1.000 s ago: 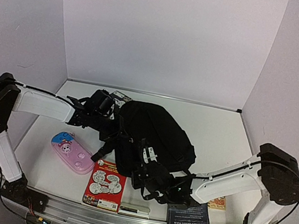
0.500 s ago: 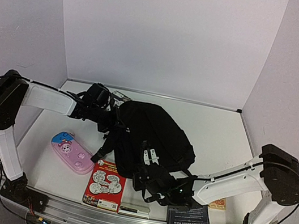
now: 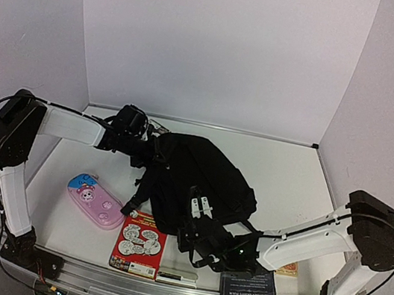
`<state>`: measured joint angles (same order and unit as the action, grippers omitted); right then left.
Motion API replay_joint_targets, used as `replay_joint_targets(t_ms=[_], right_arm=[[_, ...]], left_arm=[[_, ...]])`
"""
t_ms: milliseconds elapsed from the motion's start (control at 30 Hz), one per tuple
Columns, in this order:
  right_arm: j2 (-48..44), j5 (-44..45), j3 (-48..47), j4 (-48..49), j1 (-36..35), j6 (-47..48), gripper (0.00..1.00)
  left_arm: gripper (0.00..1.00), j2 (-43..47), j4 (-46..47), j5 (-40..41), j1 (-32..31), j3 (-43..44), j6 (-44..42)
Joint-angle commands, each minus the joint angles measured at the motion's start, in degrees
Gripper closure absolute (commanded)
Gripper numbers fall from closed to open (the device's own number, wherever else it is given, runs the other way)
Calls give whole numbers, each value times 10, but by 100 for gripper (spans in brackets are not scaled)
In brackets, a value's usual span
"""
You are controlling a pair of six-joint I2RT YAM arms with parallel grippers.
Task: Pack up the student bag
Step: Zip the student bag at the center of the board.
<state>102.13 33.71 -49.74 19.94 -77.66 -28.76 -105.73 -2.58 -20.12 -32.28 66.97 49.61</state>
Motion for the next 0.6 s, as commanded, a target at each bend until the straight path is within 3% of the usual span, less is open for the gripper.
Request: replay_joint_targets(t_ms=[0,100,200,300,433,533,567], right_arm=[[-67,-8,-13,-48,-14,5,62],[-121,6,-29,-70,-14,7,28],[-157,37,-50,-110,-10,1,11],[-170,39,-77,-157,6,-1,6],[-188,-11,-74,-174,53,-4,4],[-207,-69,-56,-173,106,-22,3],[-213,-95,-51,-173,122,-29,3]], left_arm=[[69,53,11,-23,17,40,-30],[38,94,-3,-25,17,34,-35],[21,116,-48,18,21,38,-58],[16,94,-98,18,45,61,-66],[15,60,-95,-13,71,79,-64],[19,25,-84,-10,83,86,-61],[26,13,-80,-13,91,88,-58]])
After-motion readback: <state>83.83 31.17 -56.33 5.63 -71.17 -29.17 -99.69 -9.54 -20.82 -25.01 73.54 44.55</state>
